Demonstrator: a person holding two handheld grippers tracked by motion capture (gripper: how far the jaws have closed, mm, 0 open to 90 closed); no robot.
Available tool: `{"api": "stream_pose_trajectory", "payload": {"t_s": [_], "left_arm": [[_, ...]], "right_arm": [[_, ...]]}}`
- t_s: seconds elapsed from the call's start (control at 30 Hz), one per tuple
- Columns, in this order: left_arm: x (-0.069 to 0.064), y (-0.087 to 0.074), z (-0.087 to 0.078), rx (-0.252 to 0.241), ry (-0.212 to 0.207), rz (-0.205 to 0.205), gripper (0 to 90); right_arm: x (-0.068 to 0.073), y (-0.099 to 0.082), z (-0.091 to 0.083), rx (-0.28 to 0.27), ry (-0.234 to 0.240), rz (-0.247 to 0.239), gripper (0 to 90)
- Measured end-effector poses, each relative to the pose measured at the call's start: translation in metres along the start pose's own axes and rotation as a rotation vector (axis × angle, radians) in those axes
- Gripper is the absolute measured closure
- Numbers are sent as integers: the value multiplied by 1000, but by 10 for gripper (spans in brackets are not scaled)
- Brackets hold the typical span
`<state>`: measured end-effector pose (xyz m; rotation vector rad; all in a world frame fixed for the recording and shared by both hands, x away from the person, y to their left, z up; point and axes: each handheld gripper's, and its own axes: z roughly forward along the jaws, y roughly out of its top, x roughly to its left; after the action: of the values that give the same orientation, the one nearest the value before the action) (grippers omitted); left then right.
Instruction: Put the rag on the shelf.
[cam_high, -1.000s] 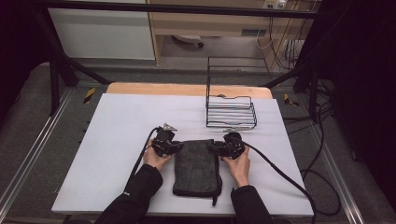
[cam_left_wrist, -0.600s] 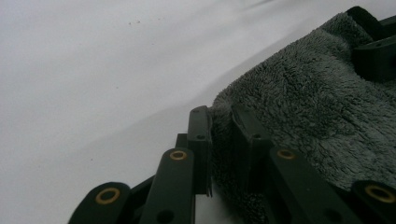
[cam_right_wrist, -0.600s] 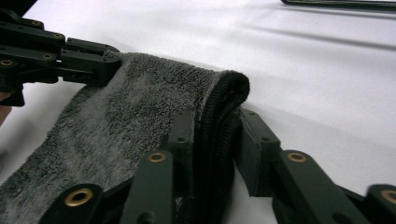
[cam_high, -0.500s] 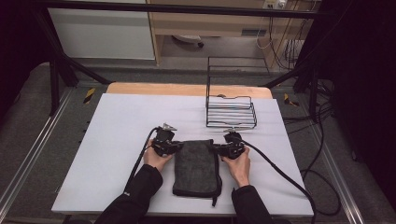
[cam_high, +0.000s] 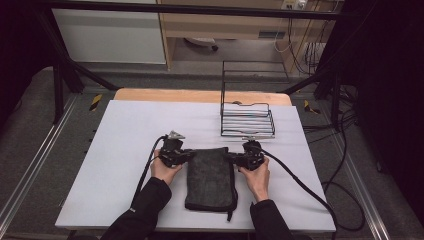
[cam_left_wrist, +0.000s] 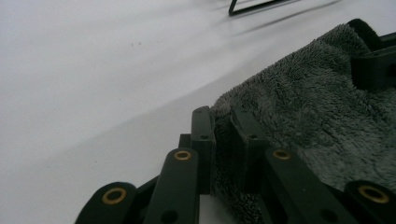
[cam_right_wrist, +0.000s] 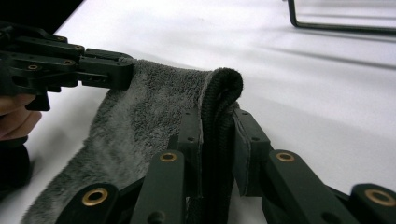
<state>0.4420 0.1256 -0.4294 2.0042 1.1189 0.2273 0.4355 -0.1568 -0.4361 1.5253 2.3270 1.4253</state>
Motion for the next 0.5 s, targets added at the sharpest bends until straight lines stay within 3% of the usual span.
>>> {"api": "stream_pose_trajectory", "payload": {"t_s": [0.5], "left_arm": [[-12,-2,-30,-110,-25,24,799]], "right_arm": [[16,-1,-21,-79,40,-59,755]]}}
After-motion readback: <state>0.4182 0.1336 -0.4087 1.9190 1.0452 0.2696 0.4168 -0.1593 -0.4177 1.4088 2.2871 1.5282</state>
